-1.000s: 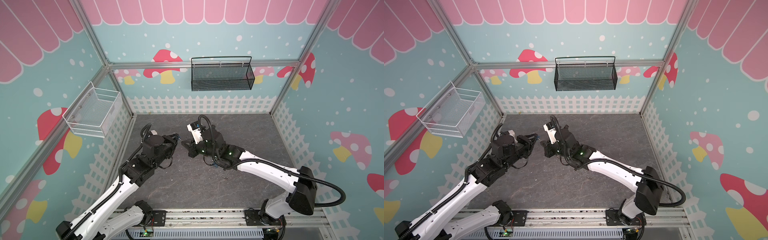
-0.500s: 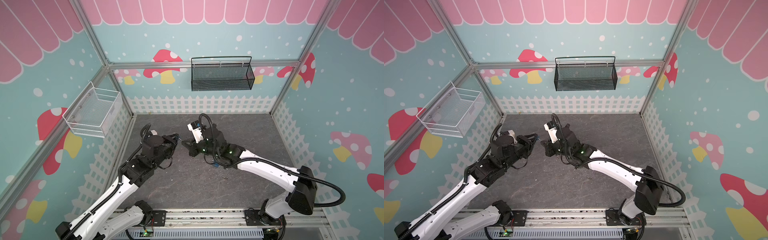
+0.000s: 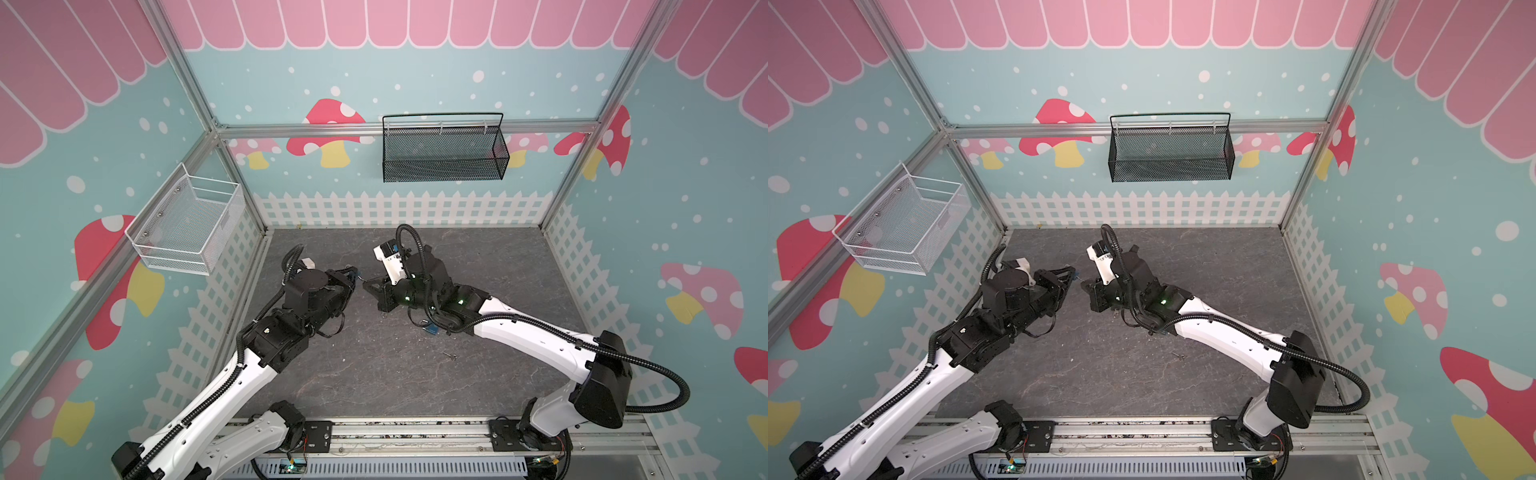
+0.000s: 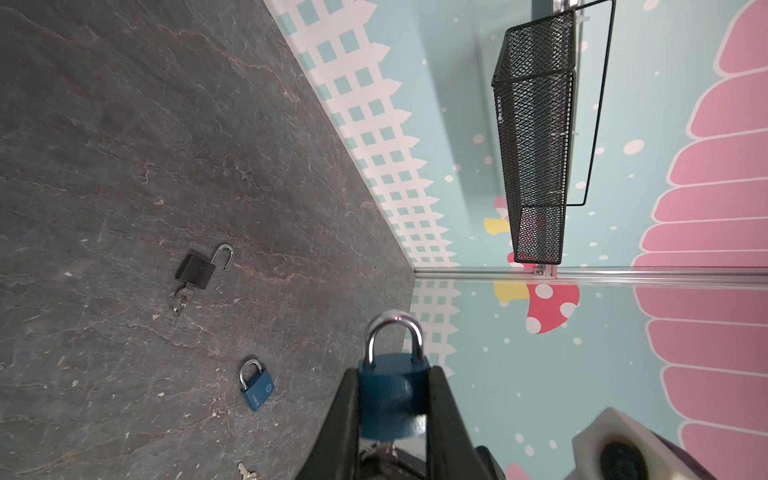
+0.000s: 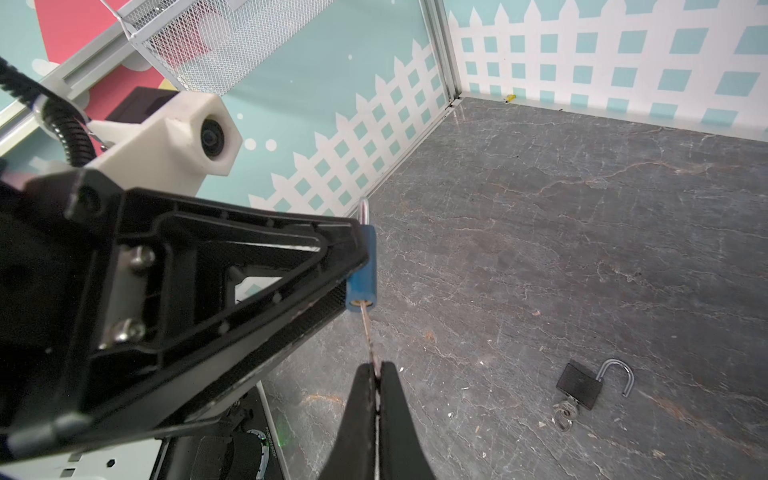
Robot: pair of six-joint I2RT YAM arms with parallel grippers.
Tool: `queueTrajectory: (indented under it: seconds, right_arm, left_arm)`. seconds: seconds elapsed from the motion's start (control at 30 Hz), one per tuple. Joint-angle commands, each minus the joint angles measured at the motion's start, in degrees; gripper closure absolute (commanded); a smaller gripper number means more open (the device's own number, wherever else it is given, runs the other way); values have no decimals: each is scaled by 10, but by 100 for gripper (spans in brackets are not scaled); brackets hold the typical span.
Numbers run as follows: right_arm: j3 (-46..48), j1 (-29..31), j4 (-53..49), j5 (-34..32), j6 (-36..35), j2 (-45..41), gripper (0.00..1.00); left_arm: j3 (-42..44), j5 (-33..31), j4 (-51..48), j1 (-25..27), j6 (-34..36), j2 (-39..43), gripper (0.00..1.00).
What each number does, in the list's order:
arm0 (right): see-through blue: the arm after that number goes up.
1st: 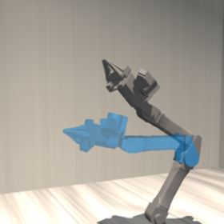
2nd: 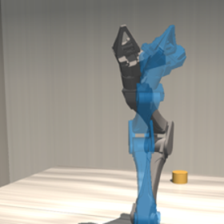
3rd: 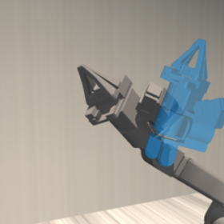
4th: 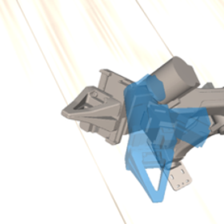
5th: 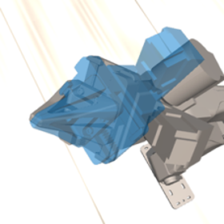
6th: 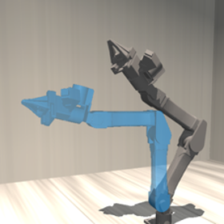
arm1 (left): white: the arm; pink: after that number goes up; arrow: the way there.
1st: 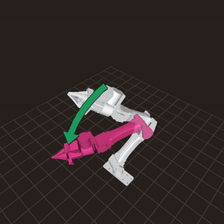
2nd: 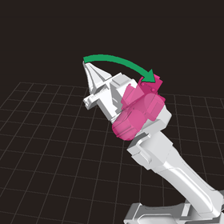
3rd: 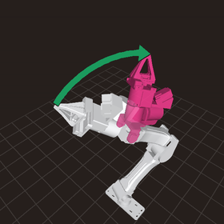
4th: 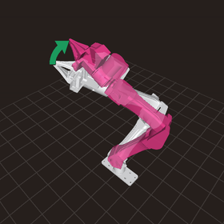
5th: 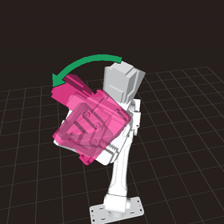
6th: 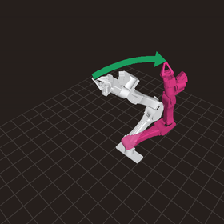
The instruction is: Unlock with the key
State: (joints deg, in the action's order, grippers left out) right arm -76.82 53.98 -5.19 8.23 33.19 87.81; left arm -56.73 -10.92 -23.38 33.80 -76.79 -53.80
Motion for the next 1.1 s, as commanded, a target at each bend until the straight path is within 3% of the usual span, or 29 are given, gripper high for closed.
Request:
queueTrajectory:
  seconds: [0.0,0.6,0.73,1.07]
  right_arm:
    - [-21,1,6,17,-8,7,100]
    - [-66,4,2,-7,19,23,100]
    - [-37,5,44,22,48,19,100]
    - [63,19,108,-43,73,-8,100]
  left_arm:
    - [-20,-7,-20,4,27,-8,100]
    - [-38,-64,-72,35,47,-38,100]
    - [-24,-62,-62,37,9,-35,100]
    - [8,-55,-13,30,-112,-6,100]
